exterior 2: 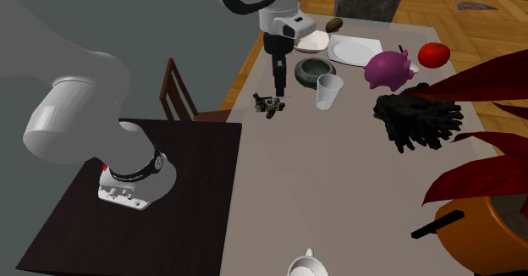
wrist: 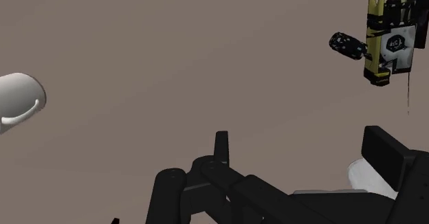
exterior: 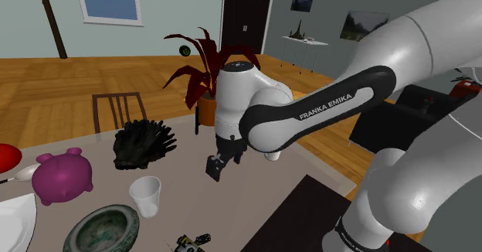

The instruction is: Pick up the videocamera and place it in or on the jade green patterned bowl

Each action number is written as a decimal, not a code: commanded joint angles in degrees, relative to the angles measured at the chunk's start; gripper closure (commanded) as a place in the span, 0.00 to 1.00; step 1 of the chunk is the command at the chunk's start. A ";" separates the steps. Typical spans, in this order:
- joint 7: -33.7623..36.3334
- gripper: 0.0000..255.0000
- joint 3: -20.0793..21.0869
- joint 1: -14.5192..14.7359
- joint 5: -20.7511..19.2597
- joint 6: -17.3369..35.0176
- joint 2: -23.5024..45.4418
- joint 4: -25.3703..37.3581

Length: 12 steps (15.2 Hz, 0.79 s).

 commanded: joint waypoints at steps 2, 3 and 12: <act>4.04 0.00 2.97 0.06 -2.40 3.83 6.34 1.50; 5.53 0.00 3.85 0.05 -3.56 4.95 8.55 2.16; 21.51 0.00 6.60 3.71 -19.54 11.16 30.10 11.35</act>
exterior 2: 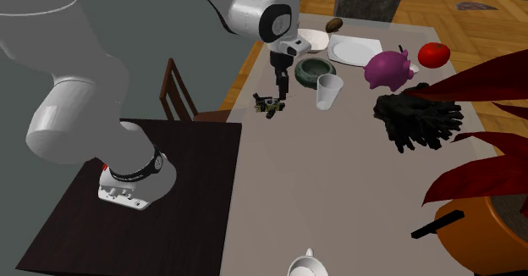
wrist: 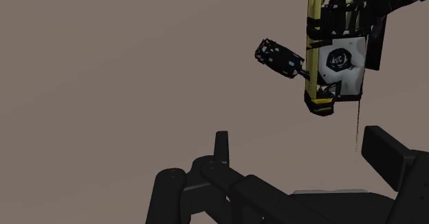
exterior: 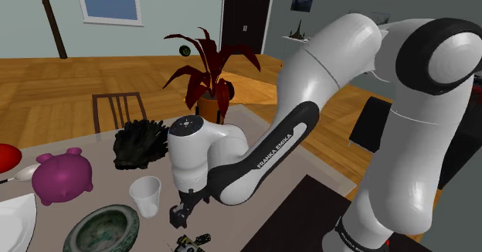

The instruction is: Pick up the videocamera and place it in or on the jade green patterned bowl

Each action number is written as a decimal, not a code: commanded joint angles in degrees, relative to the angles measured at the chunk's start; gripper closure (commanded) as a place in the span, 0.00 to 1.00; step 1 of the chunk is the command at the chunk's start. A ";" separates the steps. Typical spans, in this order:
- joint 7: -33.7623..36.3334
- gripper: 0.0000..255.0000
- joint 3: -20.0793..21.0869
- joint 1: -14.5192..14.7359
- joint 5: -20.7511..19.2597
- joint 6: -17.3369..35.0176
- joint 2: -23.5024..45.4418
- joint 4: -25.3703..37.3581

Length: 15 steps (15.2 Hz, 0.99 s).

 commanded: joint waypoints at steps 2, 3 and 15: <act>5.28 0.00 -1.03 3.03 -5.61 1.36 7.25 3.60; 6.64 0.00 -1.54 4.19 -7.13 1.51 9.55 5.07; 12.47 0.00 -6.31 9.53 -14.68 5.69 20.74 10.08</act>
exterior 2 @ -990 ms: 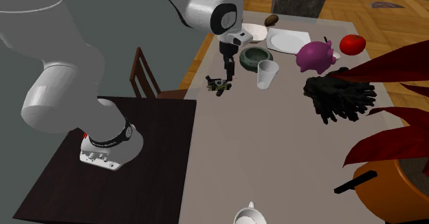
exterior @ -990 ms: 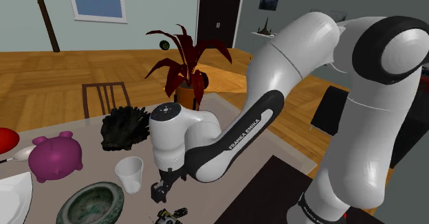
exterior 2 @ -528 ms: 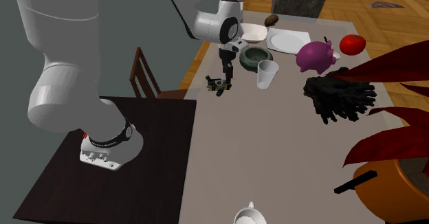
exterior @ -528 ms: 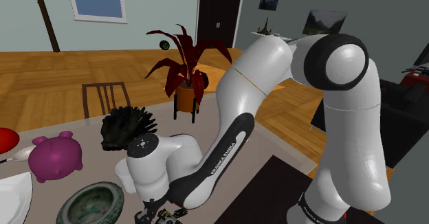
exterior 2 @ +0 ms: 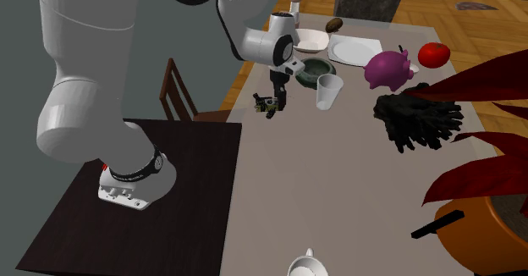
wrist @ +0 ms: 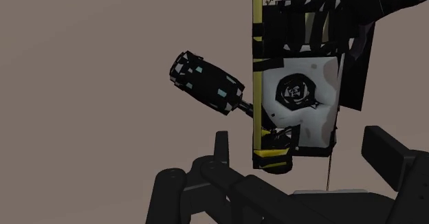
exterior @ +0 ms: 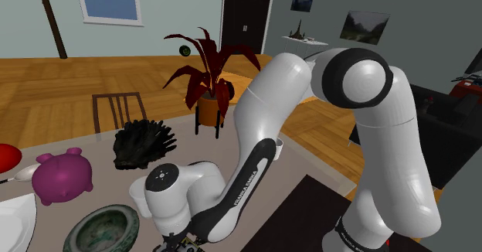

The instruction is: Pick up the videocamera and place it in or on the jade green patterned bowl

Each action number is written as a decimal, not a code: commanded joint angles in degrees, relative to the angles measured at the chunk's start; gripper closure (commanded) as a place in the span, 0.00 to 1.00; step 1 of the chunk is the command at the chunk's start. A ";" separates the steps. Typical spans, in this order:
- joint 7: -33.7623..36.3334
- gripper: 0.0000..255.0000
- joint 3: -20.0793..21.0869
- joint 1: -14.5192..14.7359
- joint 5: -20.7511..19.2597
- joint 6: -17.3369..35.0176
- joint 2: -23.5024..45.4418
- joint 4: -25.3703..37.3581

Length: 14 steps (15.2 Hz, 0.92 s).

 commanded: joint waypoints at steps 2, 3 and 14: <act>0.16 0.00 -0.19 0.11 -0.24 0.26 0.27 0.03; 0.16 0.00 -0.19 0.11 -0.24 0.26 0.27 0.03; 0.16 1.00 -0.19 0.11 -0.25 0.26 0.28 0.03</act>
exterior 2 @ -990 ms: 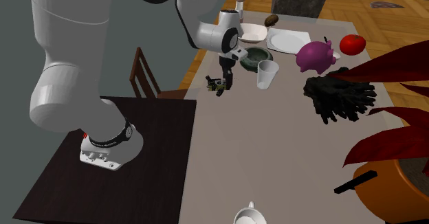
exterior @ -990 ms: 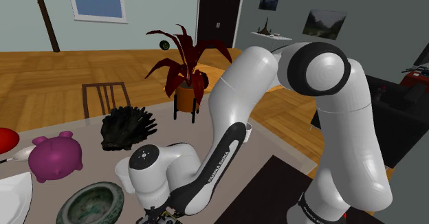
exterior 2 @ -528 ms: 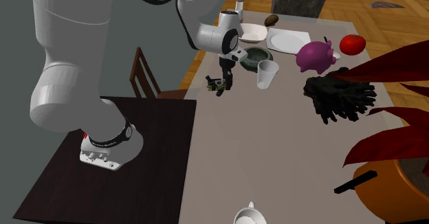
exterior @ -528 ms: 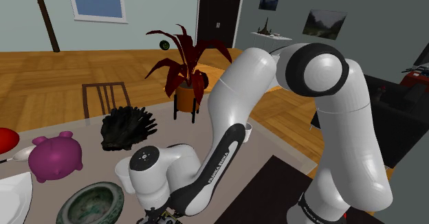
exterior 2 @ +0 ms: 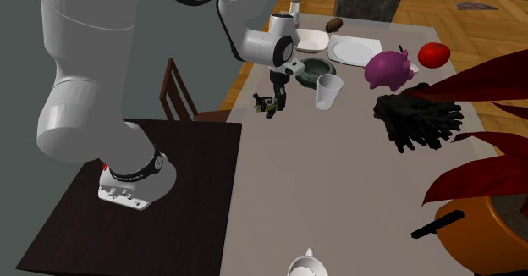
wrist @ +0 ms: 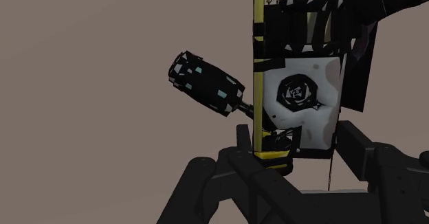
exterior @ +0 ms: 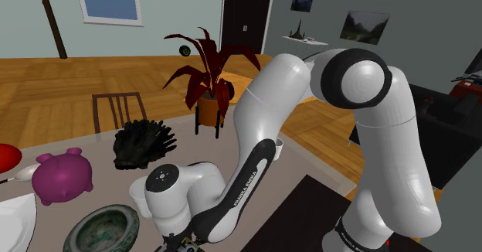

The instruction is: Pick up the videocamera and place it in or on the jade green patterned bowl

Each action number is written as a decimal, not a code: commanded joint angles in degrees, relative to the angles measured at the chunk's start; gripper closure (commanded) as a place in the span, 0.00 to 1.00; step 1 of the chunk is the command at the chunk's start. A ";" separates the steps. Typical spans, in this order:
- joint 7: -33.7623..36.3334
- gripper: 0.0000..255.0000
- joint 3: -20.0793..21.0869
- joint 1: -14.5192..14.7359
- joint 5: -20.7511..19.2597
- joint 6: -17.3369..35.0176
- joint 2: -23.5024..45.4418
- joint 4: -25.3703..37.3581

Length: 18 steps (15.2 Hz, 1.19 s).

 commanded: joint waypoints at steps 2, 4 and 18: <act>0.00 1.00 0.01 0.00 0.00 0.00 0.00 -0.01; -0.78 1.00 0.84 -0.62 1.04 -0.94 -1.41 -0.39; -6.64 1.00 6.05 -4.43 8.92 -8.04 -10.98 -1.62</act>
